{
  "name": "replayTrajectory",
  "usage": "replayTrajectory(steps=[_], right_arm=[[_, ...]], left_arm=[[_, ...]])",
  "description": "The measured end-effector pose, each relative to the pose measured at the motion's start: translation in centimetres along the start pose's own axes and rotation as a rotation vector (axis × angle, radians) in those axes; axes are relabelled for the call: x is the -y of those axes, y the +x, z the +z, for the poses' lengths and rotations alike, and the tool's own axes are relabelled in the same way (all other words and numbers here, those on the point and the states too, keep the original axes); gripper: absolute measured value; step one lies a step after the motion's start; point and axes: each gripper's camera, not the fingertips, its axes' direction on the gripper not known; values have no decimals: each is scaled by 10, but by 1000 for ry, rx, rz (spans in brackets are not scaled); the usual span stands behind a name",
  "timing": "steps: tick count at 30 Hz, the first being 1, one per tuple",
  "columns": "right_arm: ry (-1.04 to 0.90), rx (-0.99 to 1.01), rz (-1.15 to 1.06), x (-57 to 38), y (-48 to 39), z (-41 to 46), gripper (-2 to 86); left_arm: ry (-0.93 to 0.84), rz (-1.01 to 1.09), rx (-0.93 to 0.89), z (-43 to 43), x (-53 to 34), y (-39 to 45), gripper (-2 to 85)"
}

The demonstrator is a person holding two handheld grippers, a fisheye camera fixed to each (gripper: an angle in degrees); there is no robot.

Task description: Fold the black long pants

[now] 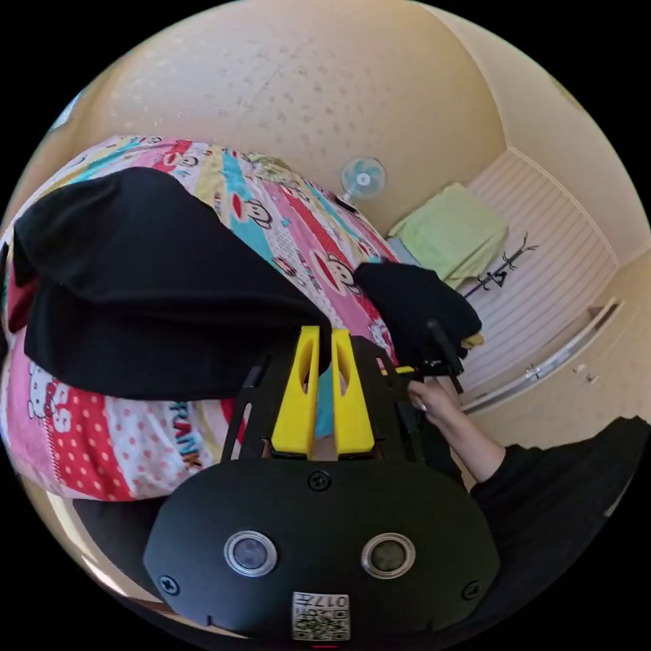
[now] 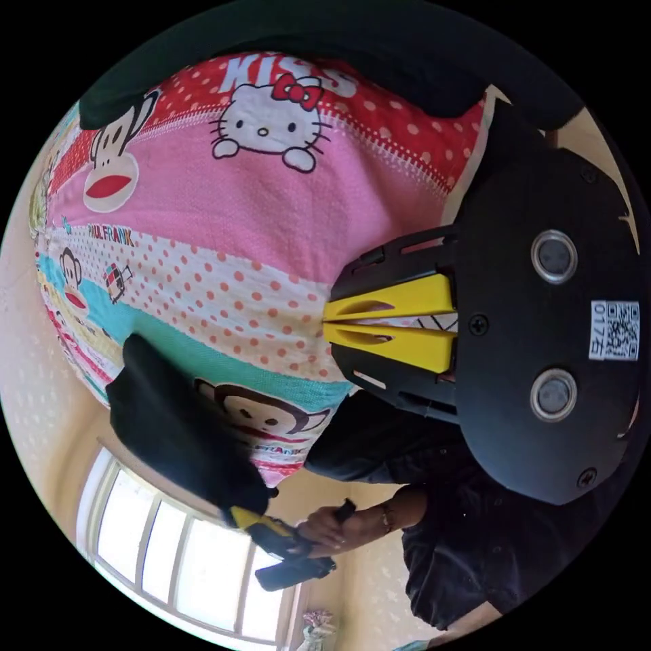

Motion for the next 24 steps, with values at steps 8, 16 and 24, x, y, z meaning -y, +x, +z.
replayTrajectory(steps=[8,16,24], right_arm=[[153,95,-7,-28,29,-31,4],[175,248,11,-20,51,-55,6],[226,267,-63,7,2,-183,21]], left_arm=[[-213,-14,-174,-3,-81,-17,69],[407,-490,152,-155,-51,-187,135],[426,-496,-68,-104,61,-238,57]])
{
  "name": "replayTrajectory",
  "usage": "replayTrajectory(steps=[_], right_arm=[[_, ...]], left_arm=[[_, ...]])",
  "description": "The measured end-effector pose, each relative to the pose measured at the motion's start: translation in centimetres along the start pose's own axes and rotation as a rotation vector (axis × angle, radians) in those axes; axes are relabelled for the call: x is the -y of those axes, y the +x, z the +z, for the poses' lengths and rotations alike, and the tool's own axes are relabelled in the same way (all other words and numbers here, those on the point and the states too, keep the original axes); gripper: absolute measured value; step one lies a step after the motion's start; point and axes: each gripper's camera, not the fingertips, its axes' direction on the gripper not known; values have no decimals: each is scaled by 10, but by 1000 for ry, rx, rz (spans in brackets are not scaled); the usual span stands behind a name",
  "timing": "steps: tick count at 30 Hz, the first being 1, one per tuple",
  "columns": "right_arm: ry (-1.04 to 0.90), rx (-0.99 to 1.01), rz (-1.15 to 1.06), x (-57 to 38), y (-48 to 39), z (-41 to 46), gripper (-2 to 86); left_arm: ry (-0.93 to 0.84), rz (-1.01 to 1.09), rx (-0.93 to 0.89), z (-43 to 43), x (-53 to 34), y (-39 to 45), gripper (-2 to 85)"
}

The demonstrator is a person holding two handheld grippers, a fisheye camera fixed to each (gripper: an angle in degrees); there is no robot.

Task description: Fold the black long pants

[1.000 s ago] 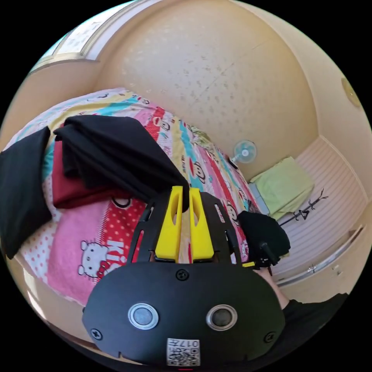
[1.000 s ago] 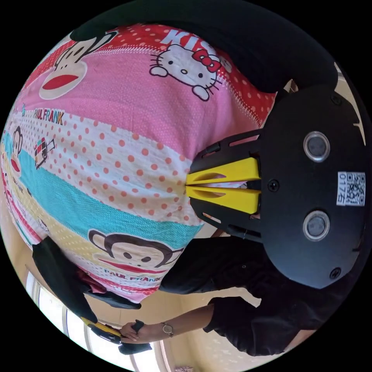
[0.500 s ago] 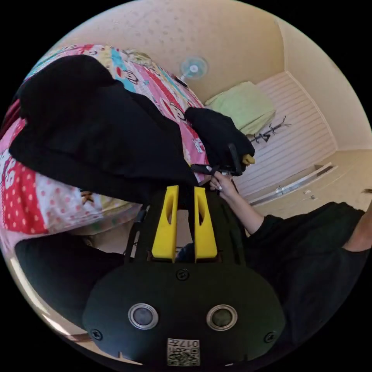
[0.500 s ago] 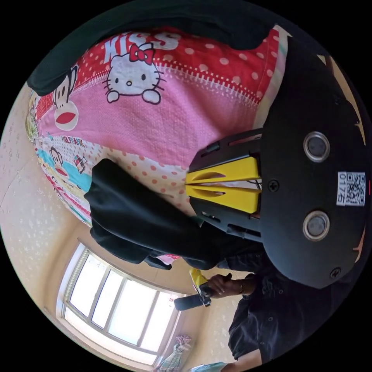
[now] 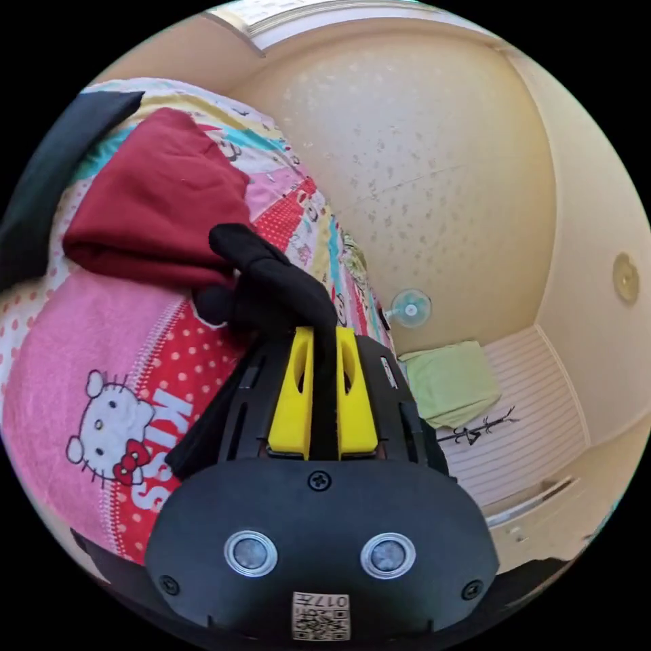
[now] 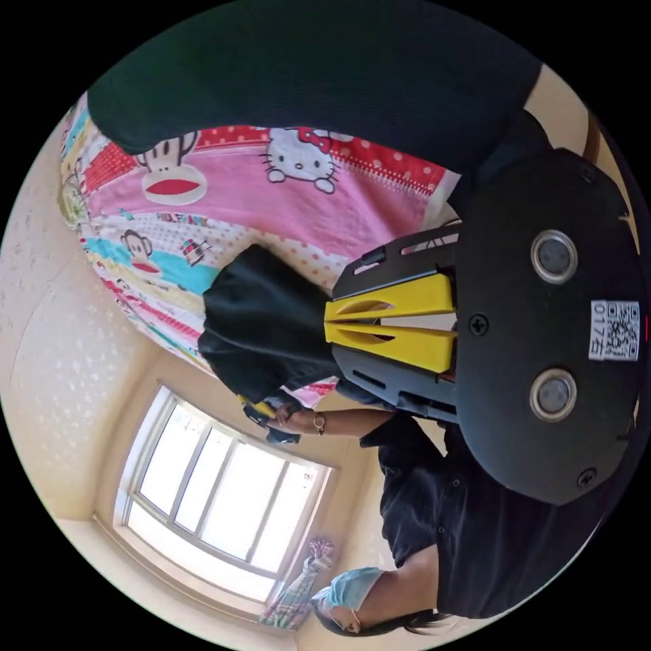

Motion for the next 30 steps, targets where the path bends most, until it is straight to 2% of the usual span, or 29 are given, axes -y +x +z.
replayTrajectory(steps=[1,3,6,10,15,18,23,27,30], right_arm=[[10,-6,-12,7,-13,-7,26],[19,-71,-105,37,-77,-16,49],[32,-198,-235,81,-161,4,82],[14,-295,-396,147,-239,67,109],[-249,-440,-605,250,-301,211,137],[-334,-552,-714,280,-323,273,142],[-460,-600,-786,309,-351,344,150],[-493,-810,-855,321,-371,388,144],[-439,-905,-930,323,-386,395,76]], left_arm=[[-11,56,13,9,-5,15,56],[-71,297,144,45,-44,75,53],[-132,439,211,87,-90,109,49],[-190,461,189,114,-117,110,44],[-114,424,135,96,-128,88,43],[-96,408,88,83,-120,75,44],[-92,409,47,73,-108,63,39],[-96,400,51,73,-108,58,34],[-73,398,-11,65,-106,54,11]])
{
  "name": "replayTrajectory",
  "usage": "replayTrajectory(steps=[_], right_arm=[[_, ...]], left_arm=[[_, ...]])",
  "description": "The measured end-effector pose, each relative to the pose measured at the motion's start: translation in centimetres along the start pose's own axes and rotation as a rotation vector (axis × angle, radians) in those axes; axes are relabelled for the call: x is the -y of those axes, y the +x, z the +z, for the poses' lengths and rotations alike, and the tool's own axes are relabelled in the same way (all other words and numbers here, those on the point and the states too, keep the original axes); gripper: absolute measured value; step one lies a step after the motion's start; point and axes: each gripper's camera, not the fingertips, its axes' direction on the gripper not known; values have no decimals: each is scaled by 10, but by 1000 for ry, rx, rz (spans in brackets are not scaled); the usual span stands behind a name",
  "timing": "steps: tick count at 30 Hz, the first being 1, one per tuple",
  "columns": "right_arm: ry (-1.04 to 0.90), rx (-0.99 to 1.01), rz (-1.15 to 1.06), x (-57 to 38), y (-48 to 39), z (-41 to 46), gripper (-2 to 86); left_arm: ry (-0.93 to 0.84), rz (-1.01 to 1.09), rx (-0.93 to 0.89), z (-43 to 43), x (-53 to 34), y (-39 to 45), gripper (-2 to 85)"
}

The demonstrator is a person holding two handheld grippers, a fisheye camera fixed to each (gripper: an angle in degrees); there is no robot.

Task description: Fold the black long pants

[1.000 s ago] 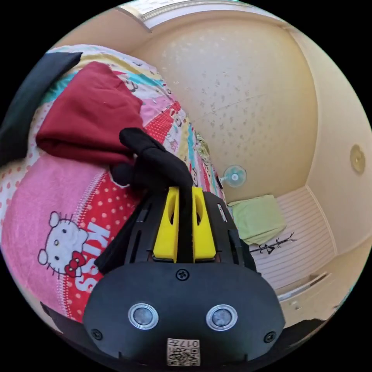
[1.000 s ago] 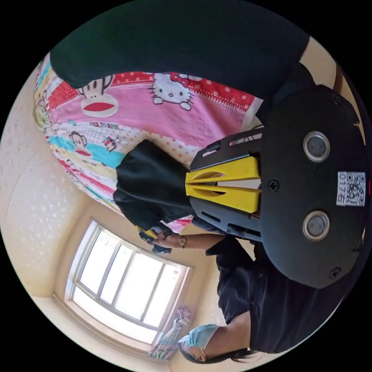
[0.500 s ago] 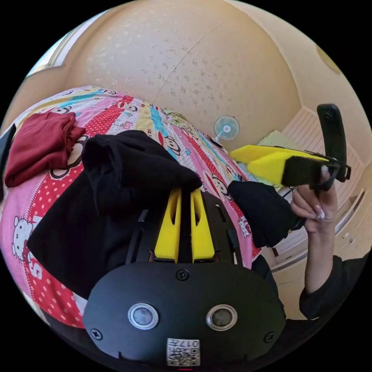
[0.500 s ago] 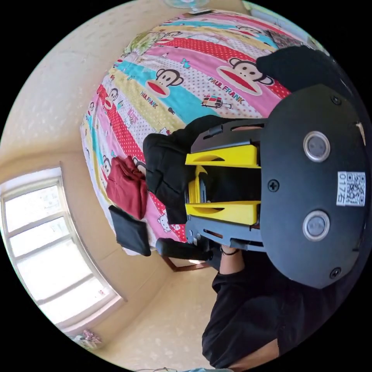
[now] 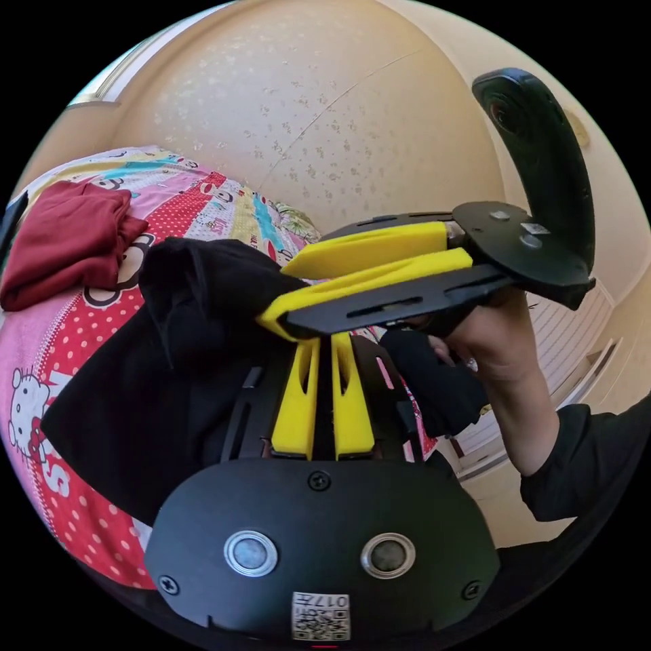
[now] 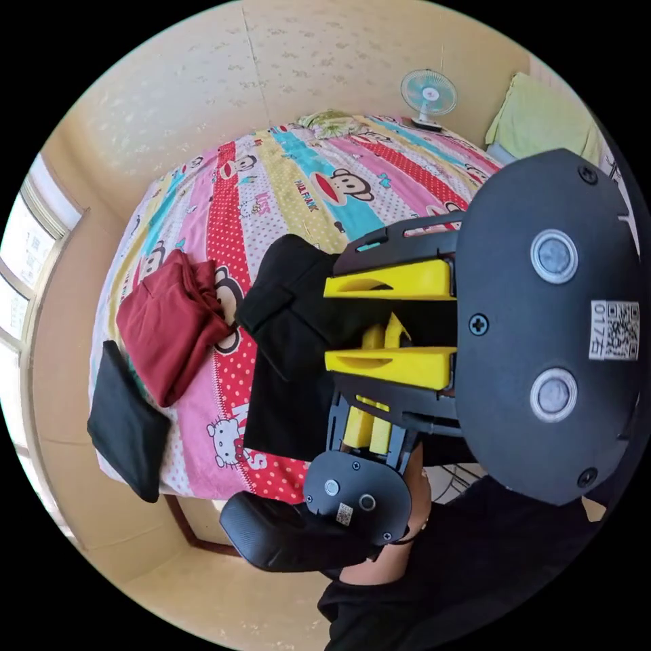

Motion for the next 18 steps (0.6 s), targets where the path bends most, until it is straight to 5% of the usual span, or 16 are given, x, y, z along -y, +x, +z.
replayTrajectory(steps=[5,14,18], right_arm=[[93,-361,101,6,24,-26,38],[230,-180,280,8,127,-73,27],[313,-127,354,-10,157,-96,28]], left_arm=[[85,-43,-129,-21,0,-16,10],[139,-355,-293,-45,2,-108,81],[216,-471,-275,-67,0,-139,176]])
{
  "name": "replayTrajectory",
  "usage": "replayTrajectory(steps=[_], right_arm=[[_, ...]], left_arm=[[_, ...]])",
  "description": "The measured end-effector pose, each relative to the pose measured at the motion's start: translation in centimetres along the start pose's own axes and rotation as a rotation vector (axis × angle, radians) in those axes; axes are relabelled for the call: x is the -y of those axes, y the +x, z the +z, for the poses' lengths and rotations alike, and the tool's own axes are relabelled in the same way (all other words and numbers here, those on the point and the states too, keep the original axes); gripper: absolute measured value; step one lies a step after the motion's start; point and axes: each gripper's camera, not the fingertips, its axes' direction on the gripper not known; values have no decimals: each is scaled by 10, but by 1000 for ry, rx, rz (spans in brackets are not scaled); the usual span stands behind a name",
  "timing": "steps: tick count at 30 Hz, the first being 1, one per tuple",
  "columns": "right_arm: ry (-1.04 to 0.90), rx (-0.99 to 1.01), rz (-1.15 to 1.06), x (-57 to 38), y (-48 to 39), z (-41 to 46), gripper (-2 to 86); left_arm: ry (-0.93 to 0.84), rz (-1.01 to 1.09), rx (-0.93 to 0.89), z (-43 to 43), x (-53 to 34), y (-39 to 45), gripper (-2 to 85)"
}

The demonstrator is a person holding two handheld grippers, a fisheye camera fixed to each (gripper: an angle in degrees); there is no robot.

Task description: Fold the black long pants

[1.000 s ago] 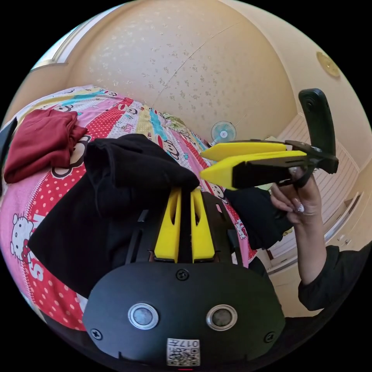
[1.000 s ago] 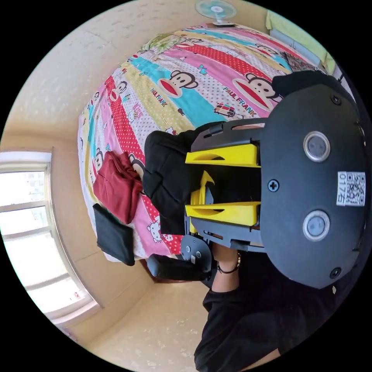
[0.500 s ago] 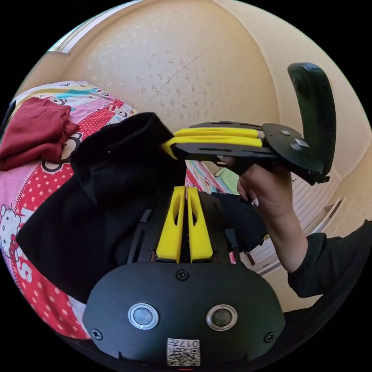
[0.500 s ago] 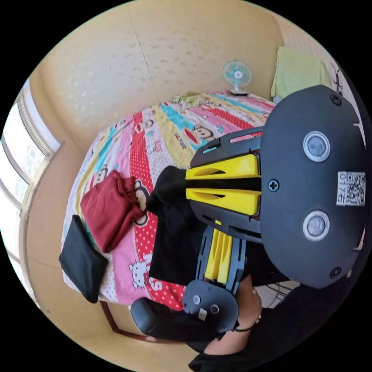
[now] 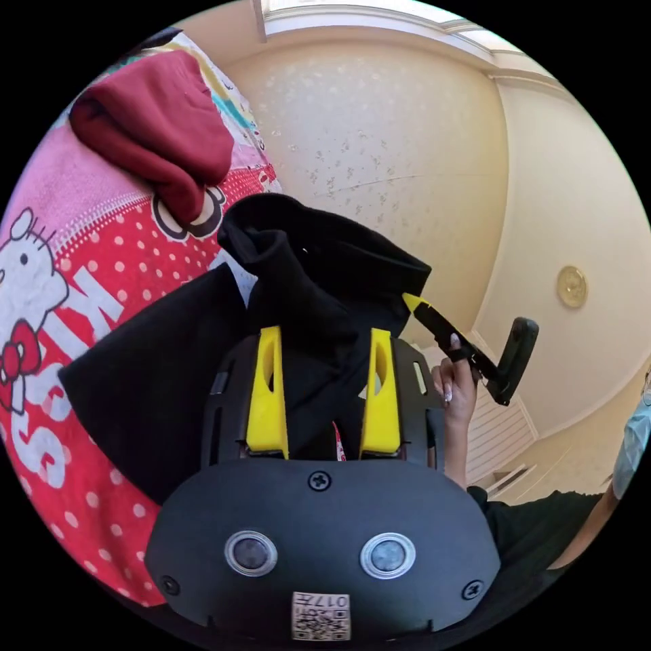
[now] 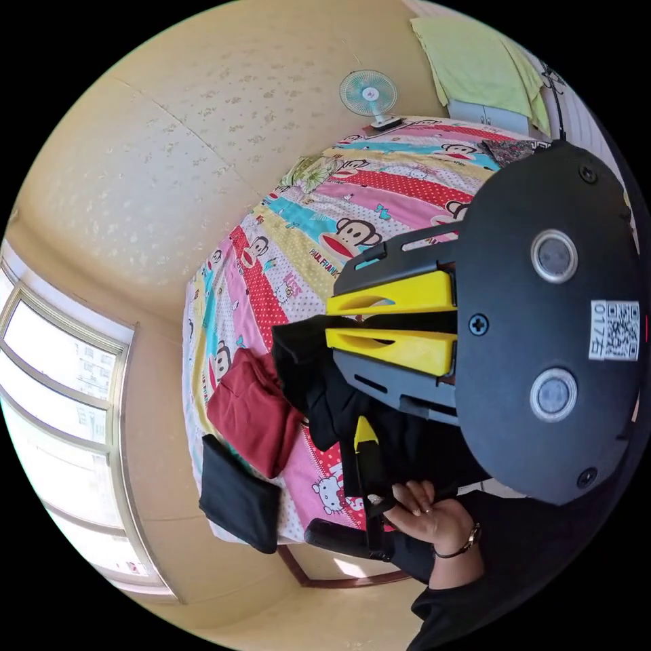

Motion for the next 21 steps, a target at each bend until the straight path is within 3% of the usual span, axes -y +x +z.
replayTrajectory(steps=[5,10,17,21], right_arm=[[110,39,72,-15,31,-48,29],[229,-45,164,-52,64,-129,30],[506,-72,413,-142,168,-320,30],[723,-172,422,-181,189,-457,28]], left_arm=[[-18,-37,-58,0,12,-15,160],[-24,28,-154,2,1,4,47],[251,277,-16,-94,-45,173,26],[405,468,-149,-133,-94,296,21]])
